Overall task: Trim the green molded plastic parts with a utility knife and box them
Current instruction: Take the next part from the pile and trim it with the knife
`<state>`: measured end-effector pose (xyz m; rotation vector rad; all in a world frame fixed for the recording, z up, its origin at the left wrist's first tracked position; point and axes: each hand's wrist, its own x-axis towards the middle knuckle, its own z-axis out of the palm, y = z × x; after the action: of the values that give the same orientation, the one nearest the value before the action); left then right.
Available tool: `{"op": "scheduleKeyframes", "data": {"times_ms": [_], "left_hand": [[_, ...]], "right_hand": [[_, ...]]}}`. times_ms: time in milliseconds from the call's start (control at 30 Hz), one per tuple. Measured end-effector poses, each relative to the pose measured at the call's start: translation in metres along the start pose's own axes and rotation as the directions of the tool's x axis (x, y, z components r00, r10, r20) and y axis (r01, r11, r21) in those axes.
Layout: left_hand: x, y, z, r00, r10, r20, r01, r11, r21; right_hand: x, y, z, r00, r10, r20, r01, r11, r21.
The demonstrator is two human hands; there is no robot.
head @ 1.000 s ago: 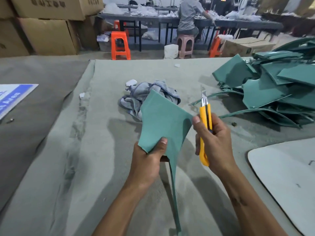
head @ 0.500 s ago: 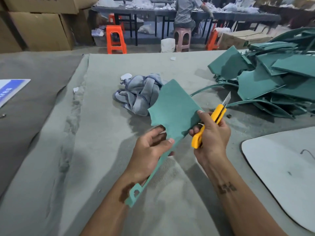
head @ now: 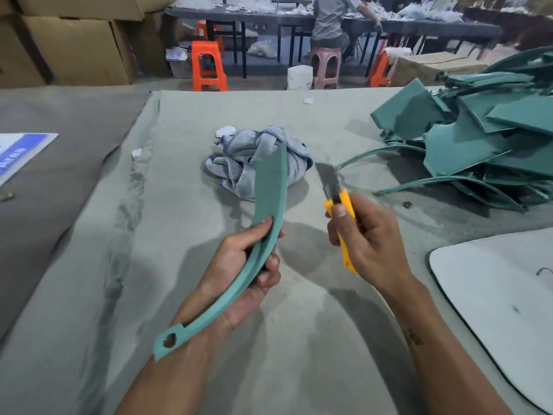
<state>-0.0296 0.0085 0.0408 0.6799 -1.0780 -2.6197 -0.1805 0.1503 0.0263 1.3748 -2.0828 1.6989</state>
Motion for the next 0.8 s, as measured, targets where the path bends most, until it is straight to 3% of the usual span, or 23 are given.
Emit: {"op": "scheduleKeyframes", "data": {"times_ms": [67, 200, 300, 400, 467, 533, 567, 600, 633, 700, 733, 800], "left_hand": [[-0.001, 0.003, -0.001, 0.999, -0.036, 0.021, 0.037, 0.999, -0.037], [-0.003, 0.004, -0.003, 0.981, -0.1, 0.167, 0.093, 0.994, 0.049], [-0.003, 0.004, -0.009, 0.918, -0.245, 0.311, 0.205, 0.966, 0.158], [-0.001, 0.006, -0.017, 0.83, -0.354, 0.431, 0.261, 0.929, 0.261], [-0.001, 0.005, -0.016, 0.831, -0.348, 0.433, 0.263, 0.933, 0.245], [0.002, 0.002, -0.011, 0.945, -0.212, 0.25, 0.186, 0.975, 0.126], [0.006, 0.0, -0.011, 0.989, -0.083, 0.122, 0.073, 0.994, 0.082], [0.009, -0.003, -0.012, 0.996, 0.088, 0.015, -0.089, 0.989, 0.122], [0.013, -0.005, -0.014, 0.956, 0.29, -0.053, -0.265, 0.925, 0.272], [0.016, -0.01, -0.017, 0.806, 0.589, 0.053, -0.504, 0.637, 0.582], [0.017, -0.015, -0.018, 0.79, 0.591, 0.164, -0.545, 0.553, 0.631], [0.017, -0.022, -0.016, 0.806, 0.5, 0.317, -0.583, 0.574, 0.575]], "right_hand": [[-0.001, -0.004, 0.005, 0.998, -0.03, 0.048, 0.029, 0.999, 0.033], [-0.001, -0.016, 0.022, 0.997, 0.034, -0.076, -0.021, 0.985, 0.171], [0.003, -0.019, 0.014, 0.989, 0.137, -0.052, -0.111, 0.933, 0.342], [0.006, -0.014, -0.001, 0.99, 0.128, 0.056, -0.139, 0.877, 0.46], [0.006, -0.01, -0.003, 0.981, 0.193, -0.019, -0.161, 0.869, 0.468], [0.006, -0.011, -0.001, 0.946, 0.295, -0.137, -0.184, 0.831, 0.525], [0.007, -0.012, -0.001, 0.92, 0.345, -0.187, -0.187, 0.804, 0.565], [0.009, -0.013, -0.002, 0.896, 0.385, -0.222, -0.19, 0.783, 0.593], [0.01, -0.014, -0.003, 0.875, 0.418, -0.244, -0.198, 0.768, 0.609], [0.012, -0.018, -0.004, 0.858, 0.45, -0.248, -0.213, 0.752, 0.624], [0.012, -0.02, -0.002, 0.858, 0.459, -0.229, -0.222, 0.735, 0.64], [0.01, -0.023, 0.007, 0.879, 0.452, -0.156, -0.24, 0.699, 0.674]]}}
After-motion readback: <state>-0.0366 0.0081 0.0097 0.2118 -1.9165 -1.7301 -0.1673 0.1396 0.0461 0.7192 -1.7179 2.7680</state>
